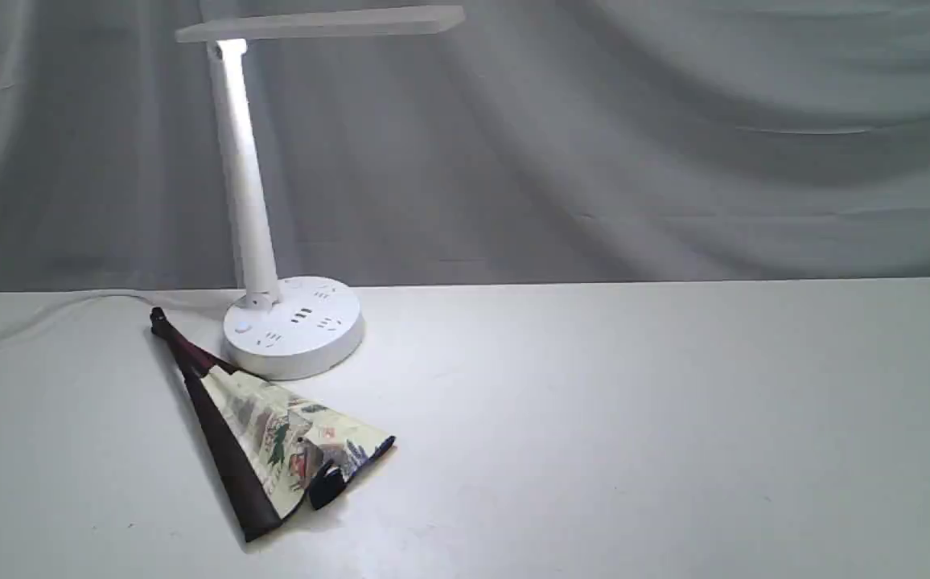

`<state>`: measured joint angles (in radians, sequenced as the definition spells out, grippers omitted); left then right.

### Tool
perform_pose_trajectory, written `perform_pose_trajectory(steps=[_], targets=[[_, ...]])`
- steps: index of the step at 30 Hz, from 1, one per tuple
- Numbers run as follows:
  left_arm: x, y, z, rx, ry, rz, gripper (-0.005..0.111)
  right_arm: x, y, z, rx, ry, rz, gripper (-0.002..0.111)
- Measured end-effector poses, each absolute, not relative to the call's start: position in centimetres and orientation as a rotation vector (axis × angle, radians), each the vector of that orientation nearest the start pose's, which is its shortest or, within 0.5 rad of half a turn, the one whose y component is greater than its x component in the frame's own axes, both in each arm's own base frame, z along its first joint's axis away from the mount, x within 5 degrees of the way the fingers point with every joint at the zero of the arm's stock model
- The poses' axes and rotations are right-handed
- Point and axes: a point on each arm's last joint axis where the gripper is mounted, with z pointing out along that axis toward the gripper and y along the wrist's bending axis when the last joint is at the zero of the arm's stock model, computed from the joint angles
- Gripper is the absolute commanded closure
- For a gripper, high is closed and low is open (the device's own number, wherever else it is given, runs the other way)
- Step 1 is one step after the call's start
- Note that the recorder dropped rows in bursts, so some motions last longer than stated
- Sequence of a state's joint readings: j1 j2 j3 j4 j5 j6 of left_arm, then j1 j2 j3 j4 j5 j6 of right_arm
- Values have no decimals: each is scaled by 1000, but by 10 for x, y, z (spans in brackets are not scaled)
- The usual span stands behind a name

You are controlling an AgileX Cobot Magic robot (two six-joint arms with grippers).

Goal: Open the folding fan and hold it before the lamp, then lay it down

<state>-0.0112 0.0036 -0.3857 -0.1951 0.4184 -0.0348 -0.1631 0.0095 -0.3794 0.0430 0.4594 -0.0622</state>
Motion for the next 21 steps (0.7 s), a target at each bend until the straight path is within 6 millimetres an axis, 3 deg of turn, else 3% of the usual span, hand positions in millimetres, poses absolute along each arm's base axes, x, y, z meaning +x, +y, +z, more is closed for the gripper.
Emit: perform_pose_trajectory(steps=[10, 17, 21], targets=[[56, -6, 309, -123, 1610, -234, 99, 77, -11, 285, 121, 1884, -105, 107], [91, -7, 335, -133, 1721, -232, 87, 112, -16, 312, 129, 1969, -96, 91], [120, -8, 331, -148, 1833, -229, 79, 130, -19, 323, 131, 2005, -93, 81]])
